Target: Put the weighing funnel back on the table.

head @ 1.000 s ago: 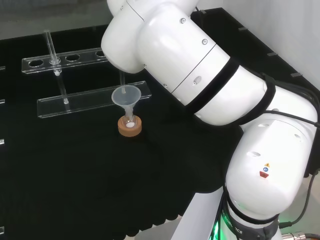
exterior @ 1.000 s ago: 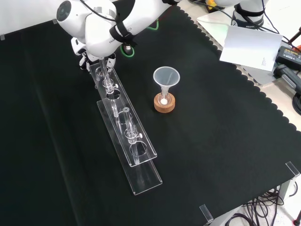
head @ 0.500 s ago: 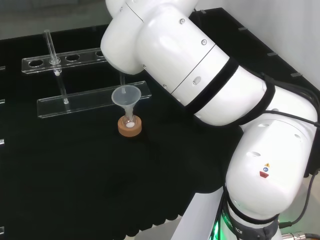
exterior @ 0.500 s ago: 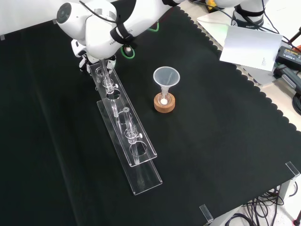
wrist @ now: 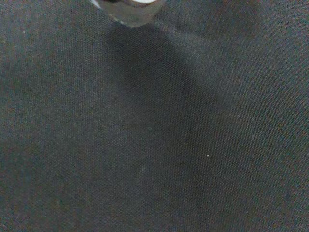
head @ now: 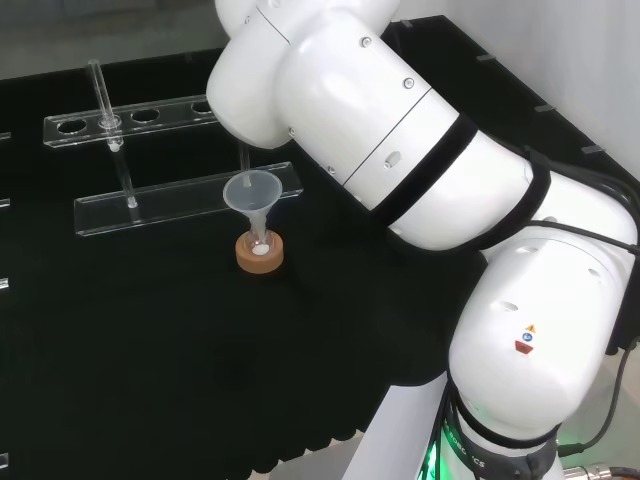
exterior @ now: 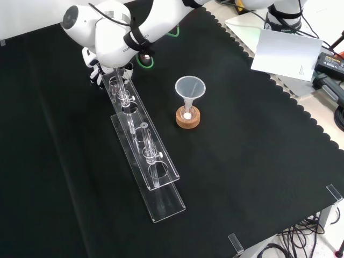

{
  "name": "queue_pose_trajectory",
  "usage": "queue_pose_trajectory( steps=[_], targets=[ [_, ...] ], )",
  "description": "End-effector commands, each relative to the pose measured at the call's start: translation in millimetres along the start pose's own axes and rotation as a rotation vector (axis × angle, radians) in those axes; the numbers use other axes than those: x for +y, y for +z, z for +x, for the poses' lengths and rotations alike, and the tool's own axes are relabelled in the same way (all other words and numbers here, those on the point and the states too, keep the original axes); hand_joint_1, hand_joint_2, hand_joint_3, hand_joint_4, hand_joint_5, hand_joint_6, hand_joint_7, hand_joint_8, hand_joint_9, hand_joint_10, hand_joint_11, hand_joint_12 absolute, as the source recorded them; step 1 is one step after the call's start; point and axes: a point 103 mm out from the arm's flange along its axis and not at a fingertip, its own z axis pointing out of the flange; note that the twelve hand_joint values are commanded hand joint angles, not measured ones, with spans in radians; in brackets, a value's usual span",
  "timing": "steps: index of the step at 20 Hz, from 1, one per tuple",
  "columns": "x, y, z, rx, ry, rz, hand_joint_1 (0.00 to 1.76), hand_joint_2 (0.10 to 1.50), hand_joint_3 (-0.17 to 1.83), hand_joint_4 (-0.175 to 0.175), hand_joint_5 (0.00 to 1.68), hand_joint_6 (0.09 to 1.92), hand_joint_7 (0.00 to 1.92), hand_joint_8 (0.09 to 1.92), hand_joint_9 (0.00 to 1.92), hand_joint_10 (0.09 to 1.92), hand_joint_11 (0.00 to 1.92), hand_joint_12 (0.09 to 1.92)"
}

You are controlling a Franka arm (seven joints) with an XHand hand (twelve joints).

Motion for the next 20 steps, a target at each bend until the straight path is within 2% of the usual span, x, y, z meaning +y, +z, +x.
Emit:
queue_pose_trajectory(
  steps=[1, 5, 9, 20],
  targets=[
    [-3.2, -2.3, -3.9, 0.023, 0.018, 0.029, 0.98, 0.96, -0.17, -0.024, 0.38, 0.53, 0.1, 0.69, 0.5, 0.59, 0.46, 1.24],
    [-8.5, -7.2, -8.8, 0.043, 0.022, 0.018, 0.95, 0.95, -0.17, -0.028, 0.34, 0.37, 0.04, 0.67, 0.41, 0.64, 0.36, 1.3],
    [-19.7, -19.7, -11.4, 0.068, 0.019, 0.004, 0.93, 0.93, -0.17, -0.032, 0.33, 0.27, 0.03, 0.66, 0.38, 0.66, 0.34, 1.31],
    [-76.9, -65.6, -17.1, 0.109, 0.001, -0.088, 0.84, 0.92, -0.17, -0.036, 0.33, 0.16, 0.02, 0.66, 0.34, 0.67, 0.26, 1.34]
  ],
)
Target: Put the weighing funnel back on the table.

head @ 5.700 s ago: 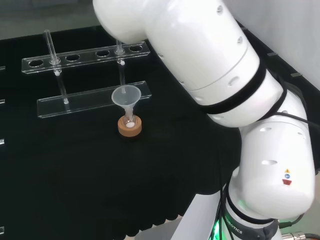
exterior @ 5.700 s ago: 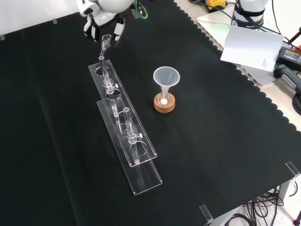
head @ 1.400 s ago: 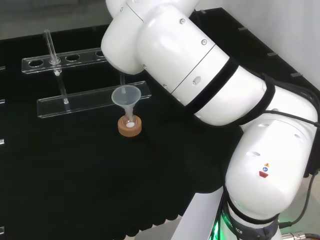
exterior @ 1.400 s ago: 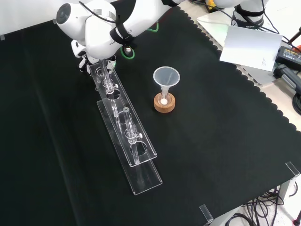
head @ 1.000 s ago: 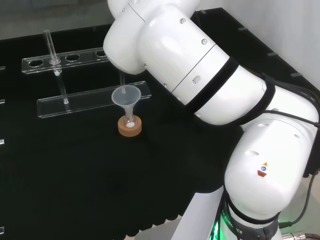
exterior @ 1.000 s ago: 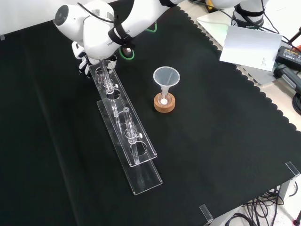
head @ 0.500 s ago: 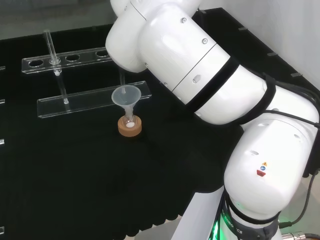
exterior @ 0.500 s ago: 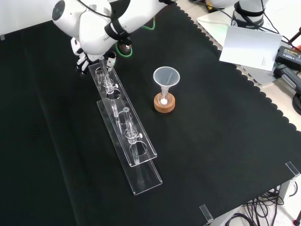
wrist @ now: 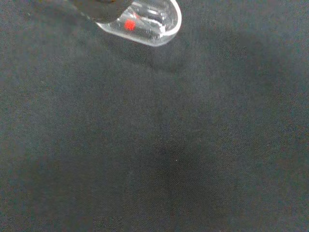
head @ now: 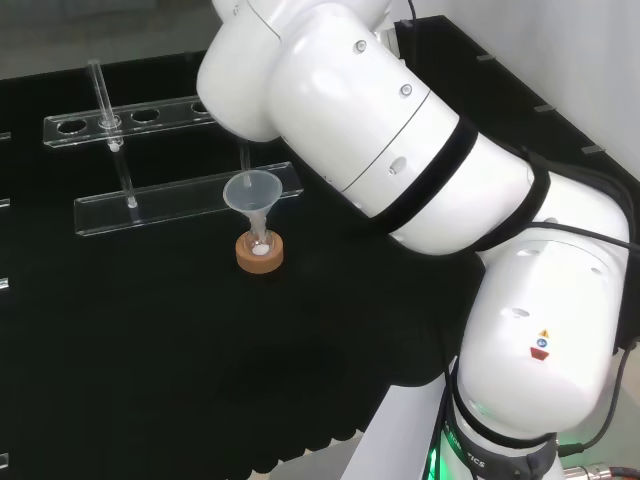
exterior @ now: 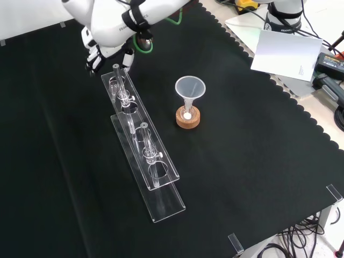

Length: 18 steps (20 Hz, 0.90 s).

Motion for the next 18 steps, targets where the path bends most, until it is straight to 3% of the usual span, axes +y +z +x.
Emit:
queue_pose_trajectory(
  steps=[1, 18],
  targets=[
    [-43.2, -30.9, 2.9, 0.042, -0.02, -0.062, 0.84, 0.92, -0.17, -0.036, 0.33, 0.16, 0.03, 0.66, 0.34, 0.67, 0.26, 1.34],
    [-146.4, -65.9, 11.4, 0.041, 0.005, -0.151, 0.83, 0.92, -0.17, -0.037, 0.35, 0.14, 0.06, 0.67, 0.35, 0.67, 0.26, 1.34]
  ],
)
